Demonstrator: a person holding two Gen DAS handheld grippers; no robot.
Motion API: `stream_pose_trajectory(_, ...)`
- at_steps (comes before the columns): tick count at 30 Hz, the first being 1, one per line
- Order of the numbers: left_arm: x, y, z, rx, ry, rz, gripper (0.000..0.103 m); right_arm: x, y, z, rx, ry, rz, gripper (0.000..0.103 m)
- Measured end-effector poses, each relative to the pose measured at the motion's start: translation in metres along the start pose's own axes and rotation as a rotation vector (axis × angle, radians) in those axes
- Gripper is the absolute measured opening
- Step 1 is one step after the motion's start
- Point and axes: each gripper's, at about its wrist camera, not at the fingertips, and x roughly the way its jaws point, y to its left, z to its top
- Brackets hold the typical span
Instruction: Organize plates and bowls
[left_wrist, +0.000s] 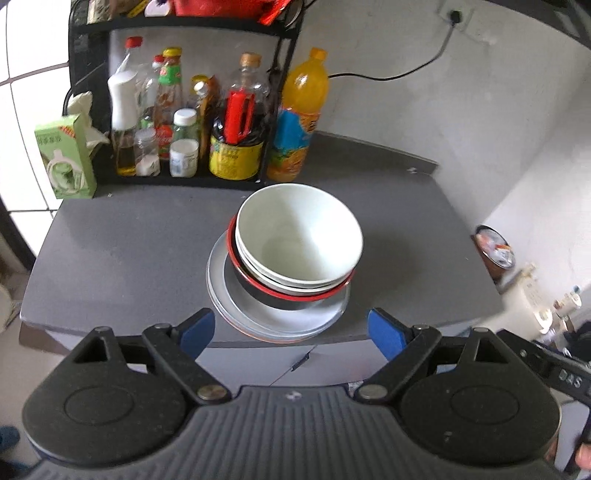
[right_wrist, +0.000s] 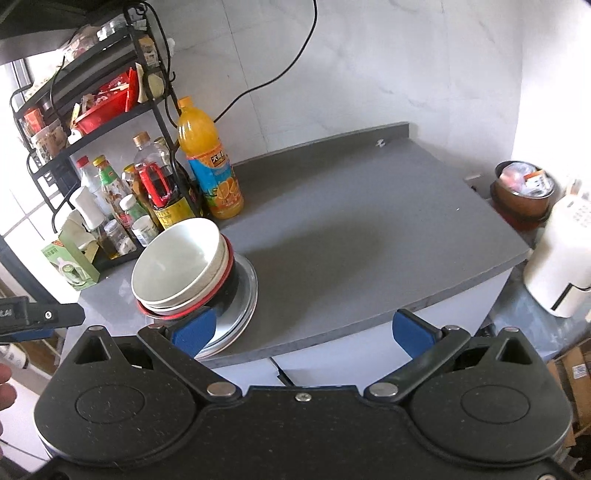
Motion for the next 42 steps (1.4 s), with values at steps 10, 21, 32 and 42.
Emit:
stream_pose_trajectory(10, -0.043, 0.046, -0.01, 0.123, -0.006, -0.061, 0.097, -0.036, 0.071, -0.027, 0.04, -0.051, -0.068, 0.103)
stream_pose_trajectory(21, -0.081, 0.094, -0.02, 0.204, -0.048, -0.102, 0.1, -0.067, 0.142, -0.05, 0.036, -0.099, -0.124, 0.103)
stream_pose_trajectory(32, -0.098, 0.13, -0.028, 0.246, -0.052, -0.122, 0.101, -0.083, 0.187, -0.07, 0.025, -0.117, -0.171, 0.103)
stream_pose_trajectory(42, -0.109, 0.153, -0.036, 0.269, -0.059, -0.116, 0.101, -0.093, 0.214, -0.083, 0.004, -0.123, -0.163, 0.103)
